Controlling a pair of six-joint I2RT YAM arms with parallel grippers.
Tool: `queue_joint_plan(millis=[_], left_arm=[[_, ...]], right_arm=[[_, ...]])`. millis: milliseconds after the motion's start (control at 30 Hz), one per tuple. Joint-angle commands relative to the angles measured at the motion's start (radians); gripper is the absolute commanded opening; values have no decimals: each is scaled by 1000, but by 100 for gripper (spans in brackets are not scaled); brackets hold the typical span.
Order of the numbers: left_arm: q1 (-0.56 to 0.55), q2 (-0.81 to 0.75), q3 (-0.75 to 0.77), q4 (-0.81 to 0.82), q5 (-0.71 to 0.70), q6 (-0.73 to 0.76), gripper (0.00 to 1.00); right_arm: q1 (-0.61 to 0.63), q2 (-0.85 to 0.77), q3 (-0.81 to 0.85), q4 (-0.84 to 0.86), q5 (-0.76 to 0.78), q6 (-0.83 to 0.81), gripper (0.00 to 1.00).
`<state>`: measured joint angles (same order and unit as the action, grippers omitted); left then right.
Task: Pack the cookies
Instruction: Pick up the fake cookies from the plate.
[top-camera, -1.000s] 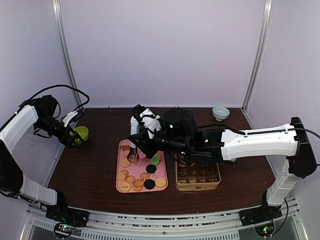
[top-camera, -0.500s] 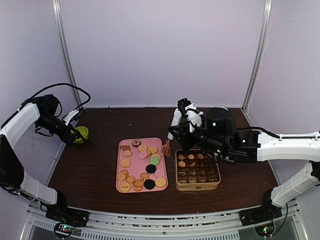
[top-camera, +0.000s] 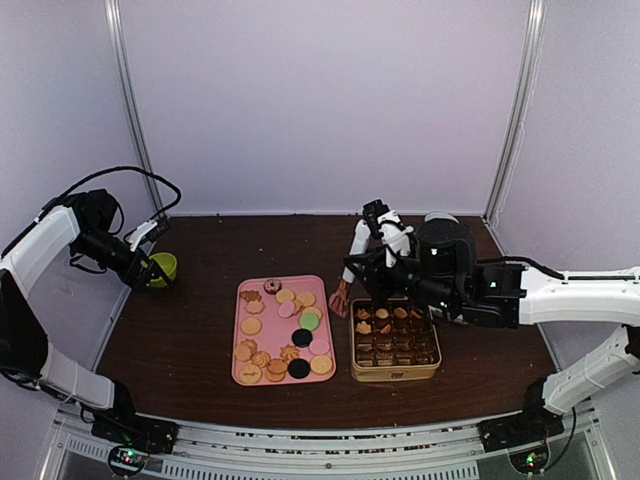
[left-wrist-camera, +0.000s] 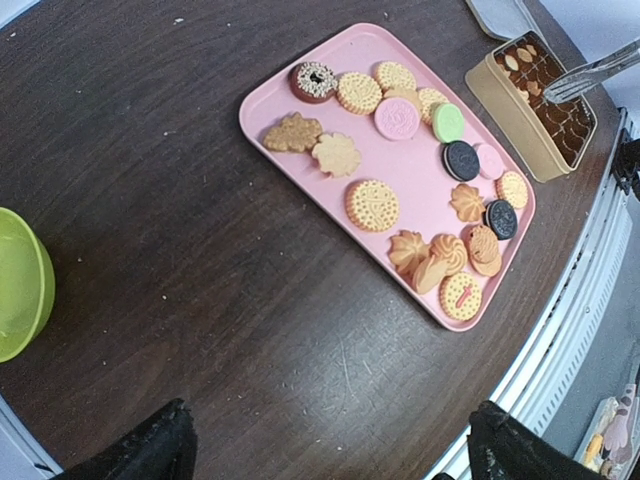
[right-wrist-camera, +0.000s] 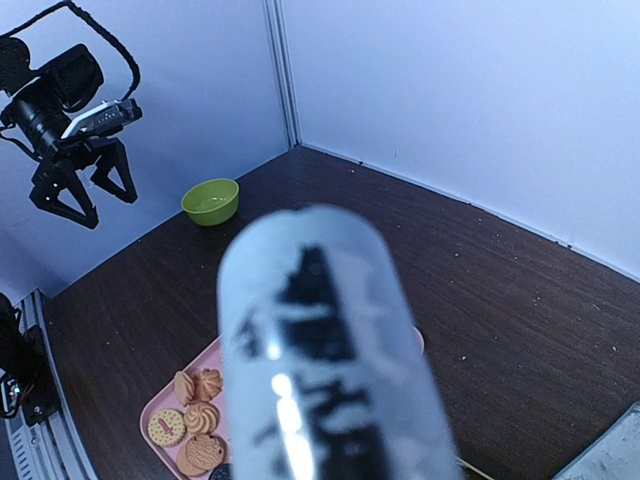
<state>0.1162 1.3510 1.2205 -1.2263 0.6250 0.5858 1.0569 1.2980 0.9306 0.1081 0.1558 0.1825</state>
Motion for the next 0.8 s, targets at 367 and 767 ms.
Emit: queue_joint_plan(millis=[367,767], left_arm=[[8,-56,-16,4,-49,13,98],[8,-70,-22,-7,-54,25,98]], right_arm=[[149,490,455,89,-163,-2,32],[142,668,602,84,-202,16,36]])
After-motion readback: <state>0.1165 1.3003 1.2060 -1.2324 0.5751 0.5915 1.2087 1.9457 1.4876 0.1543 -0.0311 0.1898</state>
